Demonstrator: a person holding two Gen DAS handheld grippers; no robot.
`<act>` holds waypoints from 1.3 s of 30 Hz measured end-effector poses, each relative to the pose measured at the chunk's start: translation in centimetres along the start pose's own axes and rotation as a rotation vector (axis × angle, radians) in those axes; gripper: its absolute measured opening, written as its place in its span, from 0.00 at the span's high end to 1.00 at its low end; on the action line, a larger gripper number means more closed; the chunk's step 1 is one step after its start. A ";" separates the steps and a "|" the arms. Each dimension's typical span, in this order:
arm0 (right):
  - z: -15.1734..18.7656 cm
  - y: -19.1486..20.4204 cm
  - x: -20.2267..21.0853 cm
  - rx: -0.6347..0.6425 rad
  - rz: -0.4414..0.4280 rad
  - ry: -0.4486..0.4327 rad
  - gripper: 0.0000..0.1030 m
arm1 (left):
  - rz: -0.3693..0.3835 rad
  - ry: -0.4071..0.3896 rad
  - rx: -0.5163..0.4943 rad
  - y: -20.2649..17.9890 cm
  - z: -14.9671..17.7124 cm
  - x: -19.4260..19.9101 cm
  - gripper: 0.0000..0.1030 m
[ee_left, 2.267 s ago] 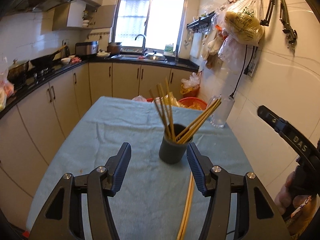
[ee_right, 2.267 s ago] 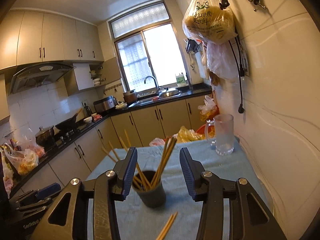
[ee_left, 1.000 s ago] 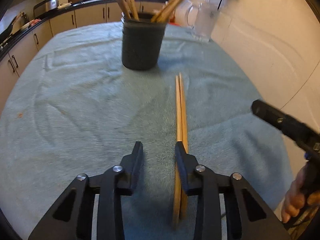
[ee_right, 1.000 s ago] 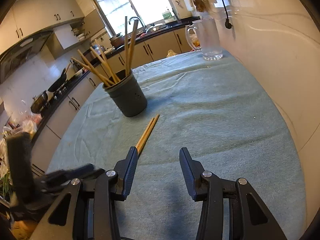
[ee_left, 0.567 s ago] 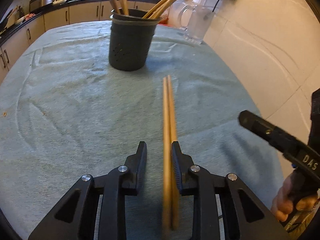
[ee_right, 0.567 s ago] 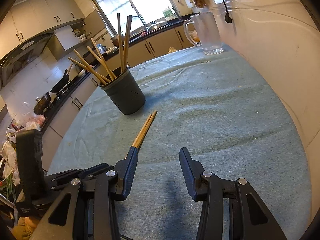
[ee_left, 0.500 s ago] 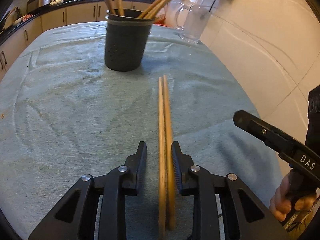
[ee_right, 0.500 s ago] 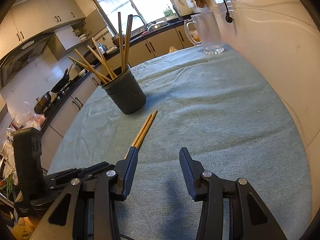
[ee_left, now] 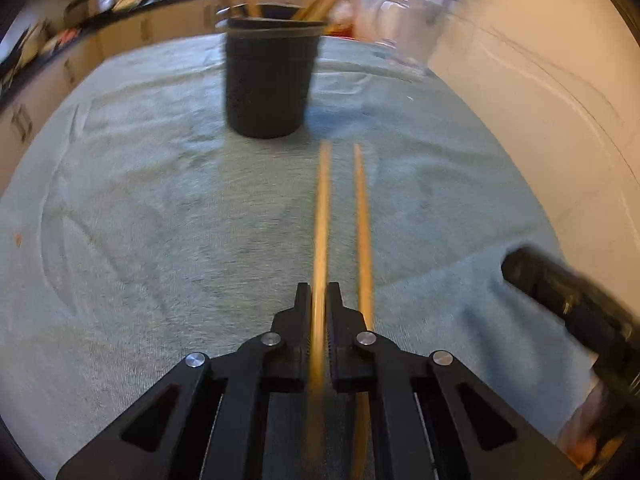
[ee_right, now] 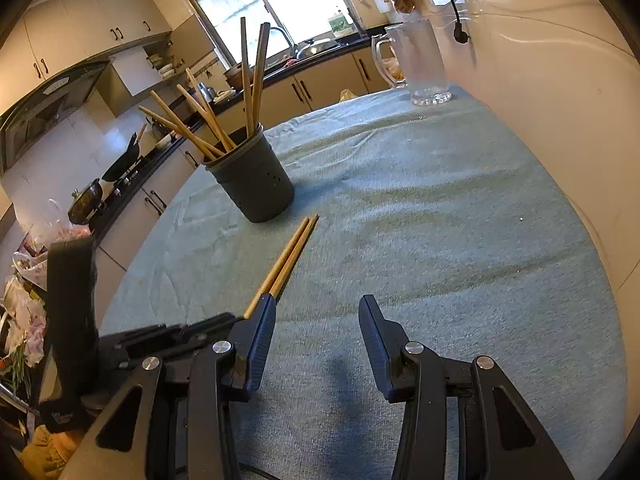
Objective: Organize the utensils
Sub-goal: 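Move both open tools back to the remaining chopsticks on the towel, then close the left tool on a chopstick while the right tool grasps another chopstick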
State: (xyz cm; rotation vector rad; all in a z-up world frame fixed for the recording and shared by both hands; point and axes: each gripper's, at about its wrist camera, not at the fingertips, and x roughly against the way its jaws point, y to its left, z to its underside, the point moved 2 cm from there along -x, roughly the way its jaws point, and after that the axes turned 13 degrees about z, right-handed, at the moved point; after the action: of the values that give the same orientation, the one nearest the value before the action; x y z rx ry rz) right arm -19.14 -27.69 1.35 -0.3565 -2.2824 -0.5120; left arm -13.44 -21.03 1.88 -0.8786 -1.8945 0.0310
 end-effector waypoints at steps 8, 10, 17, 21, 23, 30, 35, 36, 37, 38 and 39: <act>-0.1 3.0 -2.9 0.101 0.004 0.102 0.54 | -0.016 -0.003 0.185 4.4 1.2 3.3 0.94; -0.4 4.7 -4.1 0.148 0.008 0.119 0.54 | -0.010 -0.004 0.198 4.9 1.6 3.6 0.94; -0.7 8.6 -7.1 0.305 0.133 0.159 0.61 | 0.031 -0.017 0.233 5.8 1.9 3.8 0.93; -0.6 8.2 -7.2 0.309 0.150 0.189 0.87 | 0.068 -0.004 0.259 6.1 2.1 3.8 0.93; -0.5 7.6 -6.7 0.313 0.159 0.210 0.88 | 0.085 0.019 0.277 6.4 2.3 4.1 0.93; -0.2 4.0 -5.2 0.305 0.191 0.291 0.78 | 0.131 0.036 0.292 6.8 1.4 5.7 0.81; -1.6 3.2 -5.1 0.254 0.196 0.305 0.74 | 0.080 0.038 0.277 6.9 -0.8 5.1 0.67; -1.8 3.5 -5.2 0.256 0.199 0.307 0.74 | 0.063 0.048 0.261 6.8 -1.4 4.7 0.67; -2.1 3.7 -5.6 0.265 0.207 0.314 0.74 | 0.046 0.054 0.251 6.8 -1.8 4.3 0.67; -2.4 3.9 -6.0 0.272 0.215 0.319 0.74 | 0.030 0.065 0.235 6.9 -2.3 3.7 0.67; -2.5 4.1 -6.3 0.275 0.221 0.325 0.74 | 0.021 0.080 0.223 6.8 -2.7 3.0 0.67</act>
State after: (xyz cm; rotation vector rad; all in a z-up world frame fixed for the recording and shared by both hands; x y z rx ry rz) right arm -11.73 -25.87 -0.67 -0.3532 -1.9364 -0.1278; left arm -8.18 -15.18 2.93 -0.7370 -1.7678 0.2129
